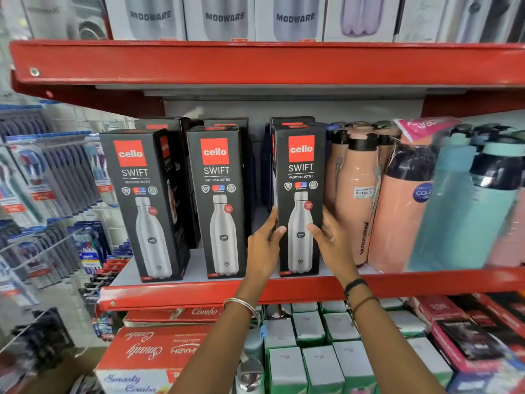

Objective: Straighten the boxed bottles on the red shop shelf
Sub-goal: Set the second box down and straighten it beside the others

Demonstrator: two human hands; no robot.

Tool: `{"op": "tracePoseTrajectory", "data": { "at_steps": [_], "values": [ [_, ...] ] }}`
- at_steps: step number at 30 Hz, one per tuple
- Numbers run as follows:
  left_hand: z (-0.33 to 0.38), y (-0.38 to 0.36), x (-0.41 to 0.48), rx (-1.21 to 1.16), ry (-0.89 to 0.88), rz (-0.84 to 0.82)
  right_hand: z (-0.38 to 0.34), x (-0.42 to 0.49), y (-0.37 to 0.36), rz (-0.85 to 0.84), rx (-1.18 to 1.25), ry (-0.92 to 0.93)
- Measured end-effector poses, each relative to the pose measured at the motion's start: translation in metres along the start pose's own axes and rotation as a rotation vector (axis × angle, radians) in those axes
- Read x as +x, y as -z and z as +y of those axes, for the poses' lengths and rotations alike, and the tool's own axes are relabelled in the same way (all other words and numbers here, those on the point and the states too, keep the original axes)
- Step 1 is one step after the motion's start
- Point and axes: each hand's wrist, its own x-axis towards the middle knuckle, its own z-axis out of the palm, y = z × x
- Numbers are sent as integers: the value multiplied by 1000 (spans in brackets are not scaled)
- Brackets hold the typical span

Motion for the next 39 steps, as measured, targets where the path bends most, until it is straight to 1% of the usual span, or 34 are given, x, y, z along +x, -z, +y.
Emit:
{"op": "tracePoseTrajectory", "data": {
  "at_steps": [4,8,11,13,16,21,26,32,36,38,39],
  "values": [
    [1,0,4,50,16,9,1,-2,-4,18,50,-27],
    [4,2,1,112,11,25,-1,-5,-6,72,68,-56],
    [3,4,-7,139,82,32,5,-18,0,137,81,-133],
    [2,5,-13,150,128,4,10,-27,2,142,99,-170],
    [4,4,-17,184,128,-29,12,-32,-1,153,85,-161],
    [14,1,-19,221,111,-3,9,-35,-3,189,95,-163],
    [22,4,-33,200,79,14,8,-44,1,202,80,-150],
    [37,6,-42,199,134,-6,2,-55,1,243,69,-134],
    [42,9,-42,266,158,-51,-1,-58,-1,251,59,-146],
    [46,15,-48,235,157,-56,-3,-62,-4,278,48,-158],
    [49,19,-54,191,143,-35,-5,-66,-9,325,45,-152]
  ]
}}
